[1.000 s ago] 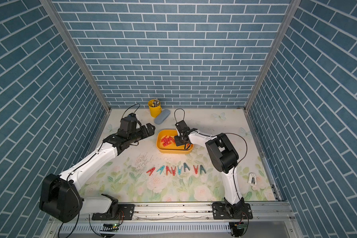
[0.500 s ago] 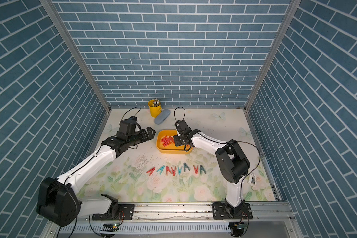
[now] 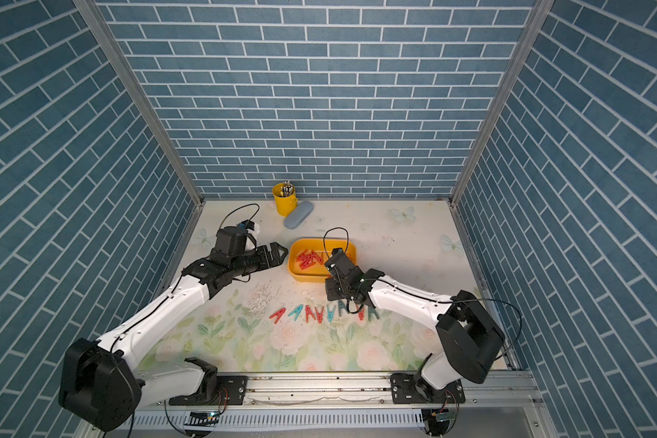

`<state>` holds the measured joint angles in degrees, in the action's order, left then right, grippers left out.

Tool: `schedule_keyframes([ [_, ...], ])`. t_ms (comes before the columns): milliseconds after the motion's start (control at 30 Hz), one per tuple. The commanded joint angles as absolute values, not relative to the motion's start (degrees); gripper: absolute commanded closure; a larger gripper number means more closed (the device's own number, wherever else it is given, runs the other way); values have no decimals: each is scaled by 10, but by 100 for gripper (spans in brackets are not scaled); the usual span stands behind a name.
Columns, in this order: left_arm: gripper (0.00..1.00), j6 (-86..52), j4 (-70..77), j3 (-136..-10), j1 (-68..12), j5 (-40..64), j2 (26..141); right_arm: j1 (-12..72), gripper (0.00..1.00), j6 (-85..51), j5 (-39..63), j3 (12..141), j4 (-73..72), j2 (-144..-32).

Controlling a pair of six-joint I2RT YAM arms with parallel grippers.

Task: Take the clothespins out of the storage box
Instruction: Place the clothespin at the center of the board.

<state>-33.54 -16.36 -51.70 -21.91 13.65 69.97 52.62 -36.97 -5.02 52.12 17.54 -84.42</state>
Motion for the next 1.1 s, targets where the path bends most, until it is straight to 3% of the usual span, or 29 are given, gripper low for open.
schedule_keyframes([
  [0, 1, -323, -168, -505, -222, 152, 679, 557, 100, -446, -84, 480, 196, -804],
  [400, 0, -329, -179, -497, -227, 150, 663, 707, 100, -628, -124, 348, 186, -737],
  [633, 0, -330, -185, -495, -229, 153, 659, 736, 100, -656, -142, 332, 172, -765],
  [933, 0, -332, -190, -490, -232, 146, 653, 738, 93, -659, -141, 319, 139, -788],
  [1067, 1, -332, -189, -494, -234, 147, 657, 738, 80, -654, -142, 325, 142, -784],
])
